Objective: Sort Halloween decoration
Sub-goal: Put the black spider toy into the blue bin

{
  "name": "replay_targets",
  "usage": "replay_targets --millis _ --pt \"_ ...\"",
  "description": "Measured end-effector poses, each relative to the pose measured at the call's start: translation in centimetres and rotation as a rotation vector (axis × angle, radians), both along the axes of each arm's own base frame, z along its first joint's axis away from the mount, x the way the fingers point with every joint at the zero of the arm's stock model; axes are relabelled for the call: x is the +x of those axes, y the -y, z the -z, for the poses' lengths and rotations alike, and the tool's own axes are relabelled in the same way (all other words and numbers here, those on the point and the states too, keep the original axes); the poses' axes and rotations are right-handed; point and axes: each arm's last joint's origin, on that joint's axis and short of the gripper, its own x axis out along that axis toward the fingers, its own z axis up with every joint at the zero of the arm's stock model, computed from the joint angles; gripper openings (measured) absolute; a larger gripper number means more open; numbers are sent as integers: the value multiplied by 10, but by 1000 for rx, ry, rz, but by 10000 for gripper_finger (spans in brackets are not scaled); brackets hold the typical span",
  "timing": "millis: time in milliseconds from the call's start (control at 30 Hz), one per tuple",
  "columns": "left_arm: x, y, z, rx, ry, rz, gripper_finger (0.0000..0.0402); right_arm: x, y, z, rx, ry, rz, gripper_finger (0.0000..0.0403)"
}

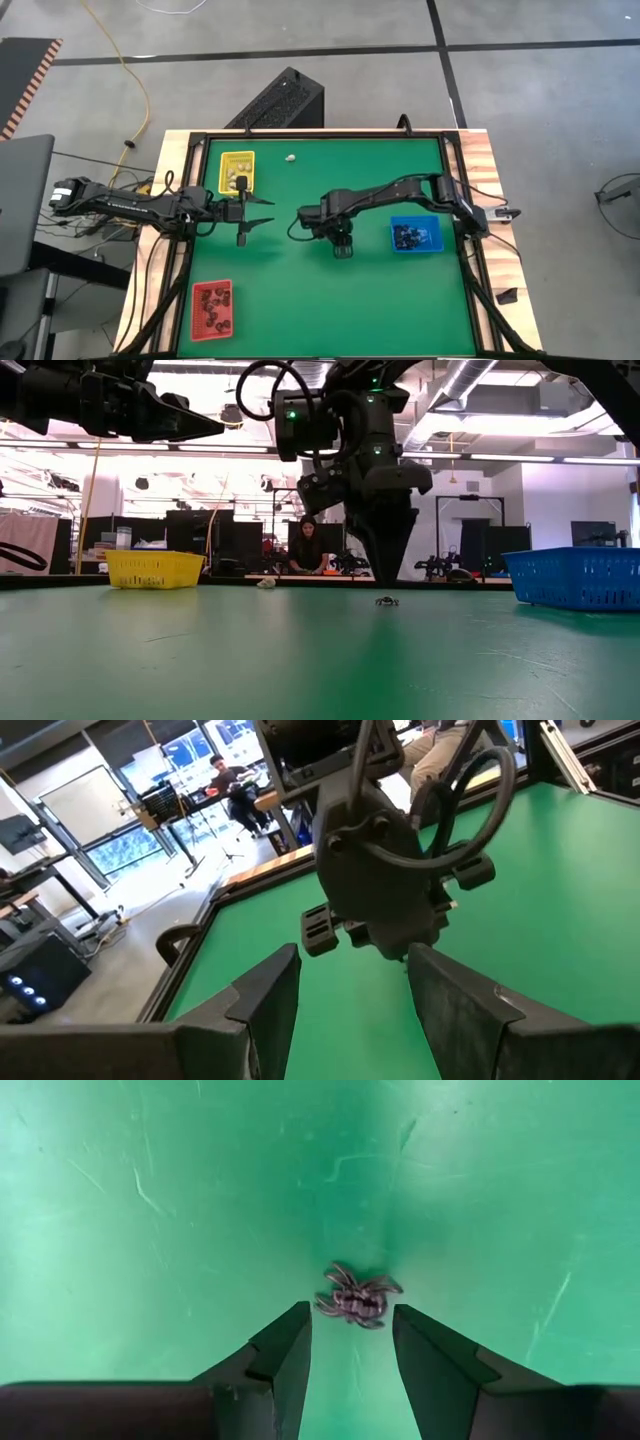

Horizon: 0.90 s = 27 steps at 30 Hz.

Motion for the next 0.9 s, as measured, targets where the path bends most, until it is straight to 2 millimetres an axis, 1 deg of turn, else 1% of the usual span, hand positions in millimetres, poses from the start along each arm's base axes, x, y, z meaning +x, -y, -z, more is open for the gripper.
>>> replay_targets --millis 267,467,567,900 --pt "0 0 0 0 2 0 178 1 0 1 -2 9 34 173" --pt "0 0 0 -1 3 3 178 -5 0 15 -6 -24 60 173" --pt "0 0 0 -1 2 3 178 -5 0 22 -6 -14 76 173" --pt "0 0 0 -2 3 3 178 1 -3 22 -2 56 88 173"
